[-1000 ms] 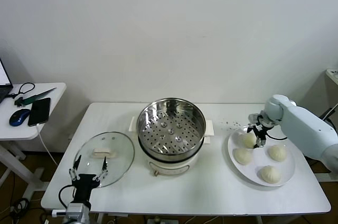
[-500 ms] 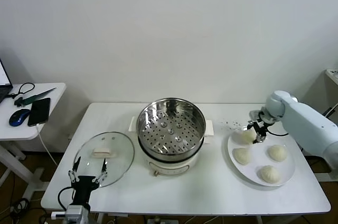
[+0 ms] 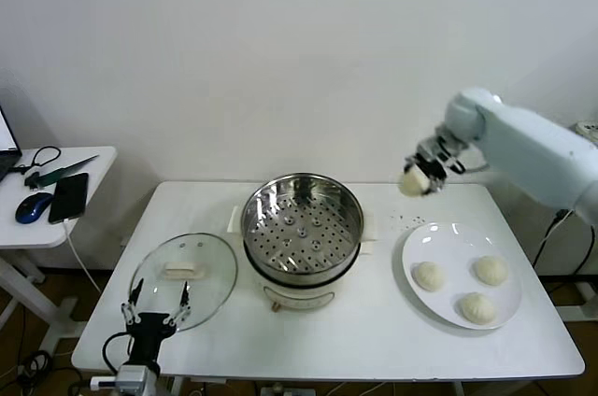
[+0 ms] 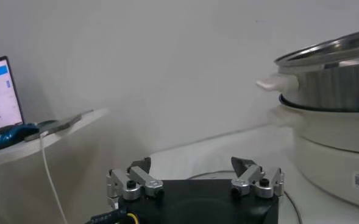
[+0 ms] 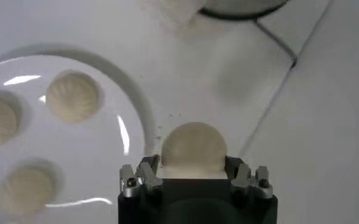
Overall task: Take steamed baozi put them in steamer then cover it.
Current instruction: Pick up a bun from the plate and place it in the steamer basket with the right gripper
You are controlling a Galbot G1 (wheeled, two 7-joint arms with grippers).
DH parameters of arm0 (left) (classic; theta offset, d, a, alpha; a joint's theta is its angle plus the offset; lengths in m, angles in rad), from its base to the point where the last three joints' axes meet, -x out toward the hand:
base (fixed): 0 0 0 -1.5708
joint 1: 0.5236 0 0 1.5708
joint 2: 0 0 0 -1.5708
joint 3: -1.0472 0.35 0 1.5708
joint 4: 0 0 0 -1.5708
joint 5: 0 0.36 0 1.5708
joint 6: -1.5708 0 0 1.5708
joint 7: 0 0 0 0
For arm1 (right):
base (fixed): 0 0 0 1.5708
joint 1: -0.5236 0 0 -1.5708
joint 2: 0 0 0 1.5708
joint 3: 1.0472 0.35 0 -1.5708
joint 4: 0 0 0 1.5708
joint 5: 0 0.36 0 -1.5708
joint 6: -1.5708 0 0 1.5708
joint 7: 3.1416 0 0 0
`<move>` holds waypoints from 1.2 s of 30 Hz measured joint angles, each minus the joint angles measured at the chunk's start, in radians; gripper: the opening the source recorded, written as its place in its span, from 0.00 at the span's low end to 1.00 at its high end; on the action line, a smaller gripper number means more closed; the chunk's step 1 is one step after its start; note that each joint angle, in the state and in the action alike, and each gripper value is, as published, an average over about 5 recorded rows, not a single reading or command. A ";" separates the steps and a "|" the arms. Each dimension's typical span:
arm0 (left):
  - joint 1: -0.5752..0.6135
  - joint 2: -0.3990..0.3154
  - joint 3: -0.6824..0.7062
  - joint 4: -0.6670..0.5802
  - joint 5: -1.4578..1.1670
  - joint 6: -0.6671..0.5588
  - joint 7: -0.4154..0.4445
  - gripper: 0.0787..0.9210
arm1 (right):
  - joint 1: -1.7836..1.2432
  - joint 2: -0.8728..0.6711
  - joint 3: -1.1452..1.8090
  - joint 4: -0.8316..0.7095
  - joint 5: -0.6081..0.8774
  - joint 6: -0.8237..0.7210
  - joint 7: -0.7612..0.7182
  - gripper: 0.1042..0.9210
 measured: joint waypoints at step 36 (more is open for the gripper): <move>0.036 0.003 0.000 -0.016 -0.015 -0.004 0.001 0.88 | -0.155 0.361 -0.009 0.046 -0.390 0.240 0.054 0.74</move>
